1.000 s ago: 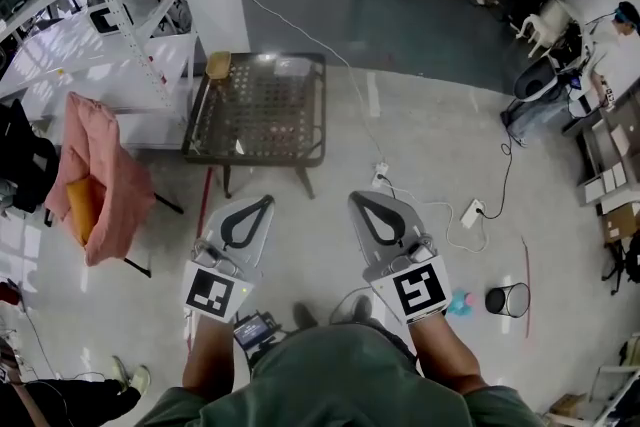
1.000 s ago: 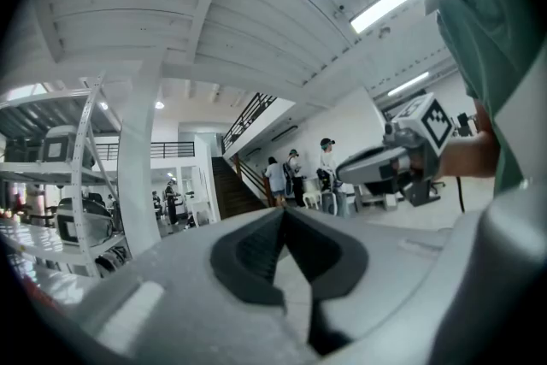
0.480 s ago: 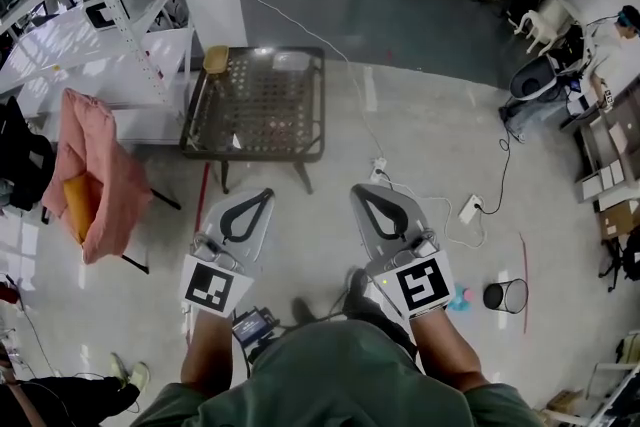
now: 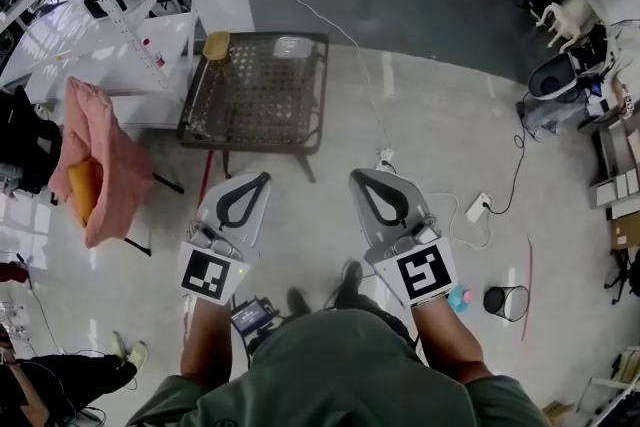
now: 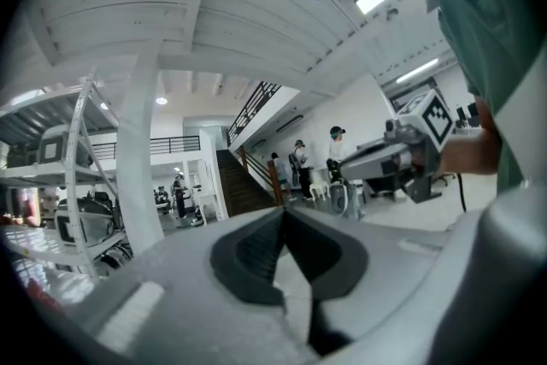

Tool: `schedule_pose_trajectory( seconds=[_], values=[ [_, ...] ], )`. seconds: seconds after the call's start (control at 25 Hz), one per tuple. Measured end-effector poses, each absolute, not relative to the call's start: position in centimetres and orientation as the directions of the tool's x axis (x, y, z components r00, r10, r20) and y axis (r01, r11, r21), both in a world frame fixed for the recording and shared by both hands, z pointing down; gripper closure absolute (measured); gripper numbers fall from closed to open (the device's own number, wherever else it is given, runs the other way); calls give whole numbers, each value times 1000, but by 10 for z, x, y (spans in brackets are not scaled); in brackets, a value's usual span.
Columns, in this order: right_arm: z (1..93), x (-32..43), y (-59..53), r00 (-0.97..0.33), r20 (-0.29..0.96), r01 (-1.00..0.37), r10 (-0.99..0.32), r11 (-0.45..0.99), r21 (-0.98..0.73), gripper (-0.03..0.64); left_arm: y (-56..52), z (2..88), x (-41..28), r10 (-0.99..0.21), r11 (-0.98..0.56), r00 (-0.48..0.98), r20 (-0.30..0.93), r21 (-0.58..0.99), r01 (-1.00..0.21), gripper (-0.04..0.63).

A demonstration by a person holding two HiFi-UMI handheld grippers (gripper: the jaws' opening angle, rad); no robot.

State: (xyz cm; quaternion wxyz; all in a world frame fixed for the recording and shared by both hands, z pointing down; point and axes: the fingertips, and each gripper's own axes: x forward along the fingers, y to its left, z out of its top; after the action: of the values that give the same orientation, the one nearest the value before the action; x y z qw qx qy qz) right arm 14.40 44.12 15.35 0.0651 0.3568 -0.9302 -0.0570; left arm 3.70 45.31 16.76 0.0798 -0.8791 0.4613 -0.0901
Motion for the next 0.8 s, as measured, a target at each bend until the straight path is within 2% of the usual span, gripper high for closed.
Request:
schedule_pose_trajectory(
  seconds=[0.44, 0.8],
  values=[
    [152, 229, 353, -778, 36, -618, -628, 773, 144, 611, 372, 161, 116, -867, -494, 490, 88, -274, -825, 592],
    [161, 233, 311, -783, 49, -612, -620, 782, 118, 609, 332, 160, 119, -877, -477, 472, 89, -279, -834, 592]
  ],
)
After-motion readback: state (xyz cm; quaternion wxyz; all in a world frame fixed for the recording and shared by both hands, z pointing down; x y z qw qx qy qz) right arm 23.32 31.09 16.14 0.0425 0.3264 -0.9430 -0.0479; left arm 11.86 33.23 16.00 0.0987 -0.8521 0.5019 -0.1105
